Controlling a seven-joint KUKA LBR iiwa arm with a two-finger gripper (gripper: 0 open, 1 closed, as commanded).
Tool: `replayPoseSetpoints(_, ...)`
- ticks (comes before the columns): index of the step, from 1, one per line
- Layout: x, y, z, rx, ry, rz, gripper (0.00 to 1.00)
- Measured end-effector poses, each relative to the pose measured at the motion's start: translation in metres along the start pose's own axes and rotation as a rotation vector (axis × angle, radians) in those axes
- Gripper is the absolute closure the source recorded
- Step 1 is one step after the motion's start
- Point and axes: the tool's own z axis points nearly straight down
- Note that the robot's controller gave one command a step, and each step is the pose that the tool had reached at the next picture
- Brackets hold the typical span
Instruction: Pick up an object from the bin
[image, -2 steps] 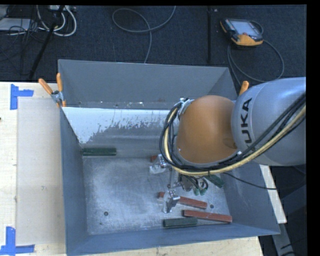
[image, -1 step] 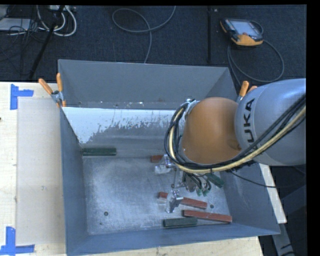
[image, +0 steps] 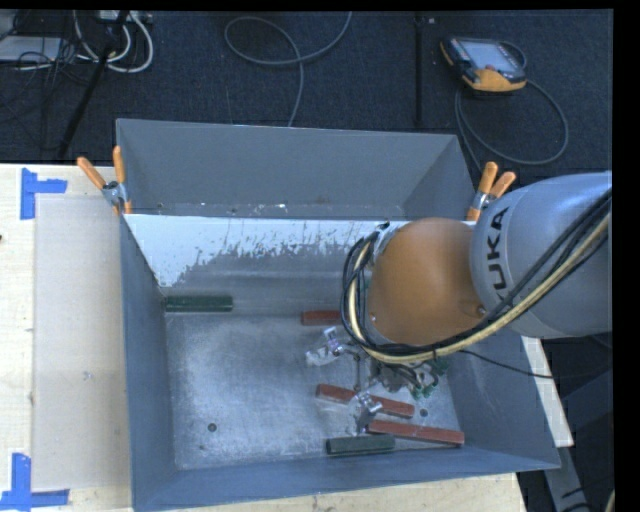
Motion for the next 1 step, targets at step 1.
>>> replayPoseSetpoints(1,-0.0187,-0.0292,0.0422,-0.001,-0.010,0.200,1.00)
